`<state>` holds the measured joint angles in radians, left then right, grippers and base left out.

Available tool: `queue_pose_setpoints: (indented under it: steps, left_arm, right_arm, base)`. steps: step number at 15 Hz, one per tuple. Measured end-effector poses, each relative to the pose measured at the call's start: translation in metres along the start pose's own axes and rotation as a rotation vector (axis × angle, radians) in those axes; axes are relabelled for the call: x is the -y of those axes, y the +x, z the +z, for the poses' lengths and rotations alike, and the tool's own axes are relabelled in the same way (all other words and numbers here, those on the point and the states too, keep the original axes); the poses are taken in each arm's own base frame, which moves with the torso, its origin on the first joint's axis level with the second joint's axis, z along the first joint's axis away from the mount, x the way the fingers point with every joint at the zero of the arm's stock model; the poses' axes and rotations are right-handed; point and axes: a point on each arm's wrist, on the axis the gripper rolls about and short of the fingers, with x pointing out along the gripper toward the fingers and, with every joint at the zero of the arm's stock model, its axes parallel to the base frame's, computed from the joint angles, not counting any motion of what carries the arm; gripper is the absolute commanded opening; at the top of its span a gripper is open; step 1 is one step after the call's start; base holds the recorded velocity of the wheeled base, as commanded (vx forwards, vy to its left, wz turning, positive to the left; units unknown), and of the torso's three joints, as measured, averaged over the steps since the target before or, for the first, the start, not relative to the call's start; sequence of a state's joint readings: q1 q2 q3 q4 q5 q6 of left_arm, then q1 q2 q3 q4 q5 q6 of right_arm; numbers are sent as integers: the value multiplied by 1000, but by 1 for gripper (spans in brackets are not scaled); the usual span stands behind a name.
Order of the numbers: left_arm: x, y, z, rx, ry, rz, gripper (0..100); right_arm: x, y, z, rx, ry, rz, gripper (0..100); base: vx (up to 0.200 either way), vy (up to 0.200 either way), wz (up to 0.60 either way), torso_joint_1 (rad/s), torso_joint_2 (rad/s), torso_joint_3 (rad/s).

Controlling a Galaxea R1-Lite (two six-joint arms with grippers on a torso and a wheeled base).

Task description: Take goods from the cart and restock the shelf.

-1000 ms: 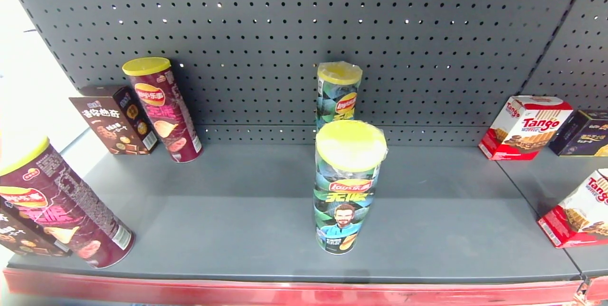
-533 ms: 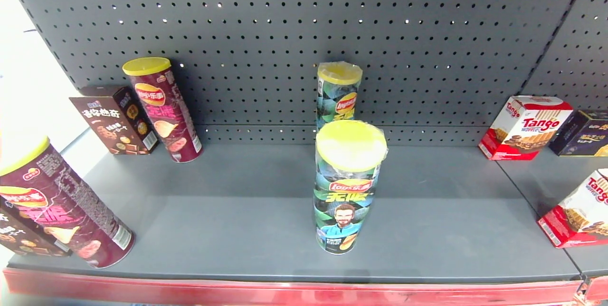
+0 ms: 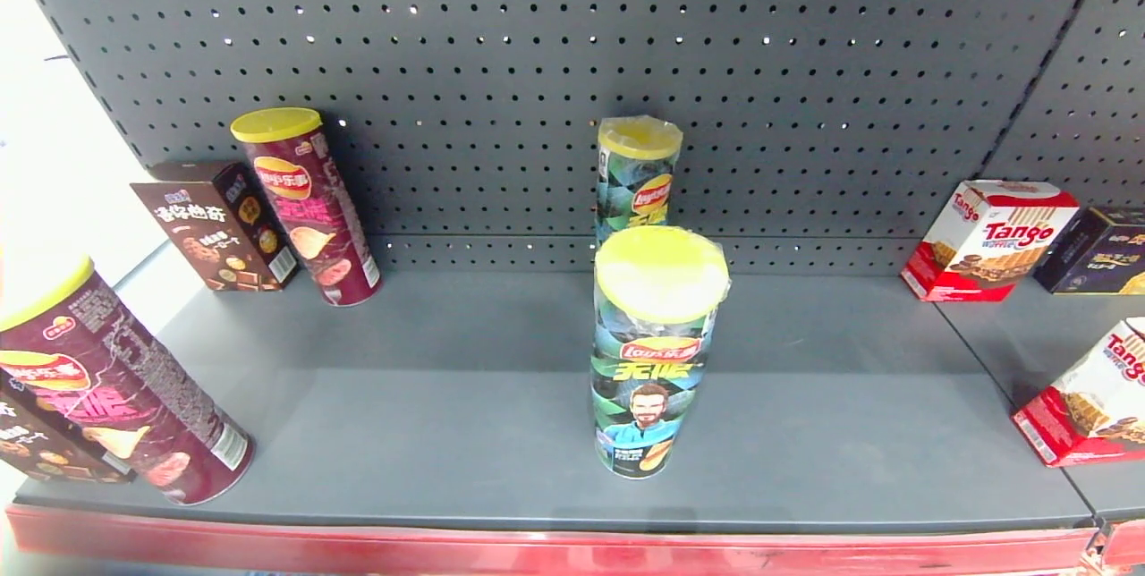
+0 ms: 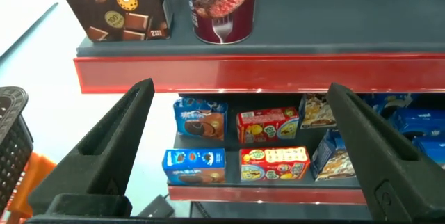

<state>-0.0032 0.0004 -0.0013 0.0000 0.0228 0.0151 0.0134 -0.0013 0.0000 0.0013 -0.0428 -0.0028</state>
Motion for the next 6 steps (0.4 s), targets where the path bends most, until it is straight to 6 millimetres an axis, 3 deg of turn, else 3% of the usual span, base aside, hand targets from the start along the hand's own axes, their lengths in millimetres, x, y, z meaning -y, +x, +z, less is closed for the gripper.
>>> queue_pose_setpoints:
  steps: [6]
  left_arm:
    - [0, 0, 0, 1, -9, 4, 100]
  right_arm:
    - [0, 0, 0, 0, 1, -1, 100]
  base:
    - [0, 0, 0, 0, 0, 0]
